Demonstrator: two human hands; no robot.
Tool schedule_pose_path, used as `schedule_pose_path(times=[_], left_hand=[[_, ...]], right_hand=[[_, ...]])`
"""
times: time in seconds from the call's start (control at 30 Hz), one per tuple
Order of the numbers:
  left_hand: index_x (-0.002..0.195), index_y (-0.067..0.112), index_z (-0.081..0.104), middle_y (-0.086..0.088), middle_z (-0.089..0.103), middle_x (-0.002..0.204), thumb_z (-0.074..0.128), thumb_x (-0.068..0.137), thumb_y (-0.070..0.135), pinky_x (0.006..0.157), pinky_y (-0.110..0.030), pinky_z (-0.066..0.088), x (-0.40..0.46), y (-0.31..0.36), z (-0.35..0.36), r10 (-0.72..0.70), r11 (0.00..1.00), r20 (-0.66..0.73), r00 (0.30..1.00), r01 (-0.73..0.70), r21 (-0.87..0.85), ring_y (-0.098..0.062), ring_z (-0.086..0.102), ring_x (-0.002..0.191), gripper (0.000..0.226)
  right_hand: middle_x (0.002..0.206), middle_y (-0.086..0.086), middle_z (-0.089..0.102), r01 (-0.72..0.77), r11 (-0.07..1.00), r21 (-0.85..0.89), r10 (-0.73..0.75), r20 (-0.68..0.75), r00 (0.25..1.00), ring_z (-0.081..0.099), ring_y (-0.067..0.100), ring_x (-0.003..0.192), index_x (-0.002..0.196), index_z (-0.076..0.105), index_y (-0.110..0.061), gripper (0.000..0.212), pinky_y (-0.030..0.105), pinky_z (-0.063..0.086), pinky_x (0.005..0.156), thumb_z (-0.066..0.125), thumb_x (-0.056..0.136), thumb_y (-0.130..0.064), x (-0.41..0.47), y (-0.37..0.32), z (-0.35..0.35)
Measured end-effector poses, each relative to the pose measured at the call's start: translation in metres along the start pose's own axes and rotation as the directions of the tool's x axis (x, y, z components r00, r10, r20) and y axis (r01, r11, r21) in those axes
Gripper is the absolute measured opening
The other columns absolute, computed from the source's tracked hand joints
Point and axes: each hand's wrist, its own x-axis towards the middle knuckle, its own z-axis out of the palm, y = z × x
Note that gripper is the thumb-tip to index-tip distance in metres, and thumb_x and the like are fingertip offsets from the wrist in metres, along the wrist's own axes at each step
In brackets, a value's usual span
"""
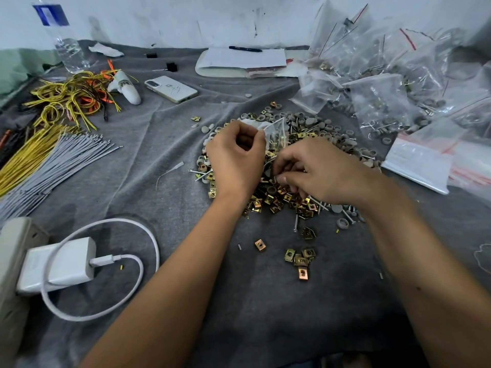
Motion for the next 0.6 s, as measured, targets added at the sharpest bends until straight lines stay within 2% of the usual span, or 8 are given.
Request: schedule_pose_path(times=[0.13,0.2,0.3,0.4,0.5,0.6], left_hand=[[0.073,0.022,0.067,0.014,0.062,0.061,0.076,0.089,0.013,0.055,-0.012,0.044,0.000,0.000,0.000,-0.003,1.000,-0.003,1.000,0.003,0.004,0.000,0.061,0.058,0.020],[0.073,0.023,0.065,0.014,0.061,0.060,0.076,0.089,0.013,0.055,-0.011,0.043,0.000,0.000,0.000,-0.008,1.000,-0.001,1.000,0.008,0.003,0.000,0.060,0.057,0.022],[0.073,0.022,0.066,0.014,0.061,0.061,0.076,0.089,0.012,0.055,-0.012,0.044,0.000,0.001,-0.001,-0.013,1.000,-0.001,1.000,0.013,-0.003,0.000,0.059,0.057,0.021],[0.074,0.020,0.067,0.013,0.063,0.063,0.076,0.089,0.012,0.057,-0.017,0.049,0.000,0.001,-0.001,-0.026,1.000,0.001,1.000,0.026,-0.014,-0.001,0.060,0.058,0.019],[0.076,0.018,0.069,0.012,0.064,0.065,0.076,0.089,0.013,0.058,-0.016,0.047,0.000,0.001,-0.001,-0.030,0.999,0.031,0.999,0.031,-0.021,0.000,0.059,0.058,0.016],[0.076,0.015,0.070,0.010,0.066,0.065,0.077,0.089,0.013,0.056,-0.017,0.047,-0.001,0.001,0.000,-0.029,0.999,0.067,0.997,0.031,-0.026,0.000,0.059,0.057,0.015]], right_hand=[[0.059,-0.023,0.066,-0.006,0.999,-0.047,0.011,0.105,0.994,0.064,-0.002,0.052,0.082,0.070,-0.024,0.018,0.010,0.044,0.049,0.071,0.094,-0.010,0.002,-0.003,0.006],[0.061,-0.015,0.069,0.003,1.000,-0.028,0.001,0.144,0.990,0.066,0.003,0.052,0.084,0.070,-0.020,0.015,0.014,0.046,0.049,0.071,0.095,-0.010,0.001,-0.004,0.009],[0.067,-0.001,0.071,0.037,0.998,0.055,-0.043,0.124,0.991,0.067,0.016,0.051,0.085,0.067,-0.019,0.016,0.023,0.050,0.048,0.065,0.098,-0.010,-0.002,-0.003,0.008],[0.068,0.001,0.071,0.082,0.983,0.166,-0.081,-0.015,0.997,0.069,0.020,0.050,0.088,0.068,-0.016,0.014,0.029,0.056,0.048,0.065,0.098,-0.006,-0.005,0.000,0.006],[0.064,-0.006,0.070,0.138,0.976,0.169,-0.084,-0.293,0.953,0.068,0.008,0.050,0.090,0.075,-0.018,0.012,0.018,0.053,0.049,0.076,0.090,-0.006,-0.007,0.005,0.006],[0.076,-0.013,0.071,0.097,0.990,0.099,-0.045,-0.428,0.902,0.066,-0.003,0.054,0.093,0.080,-0.021,0.013,0.009,0.048,0.049,0.081,0.086,-0.010,-0.001,0.006,0.003]])
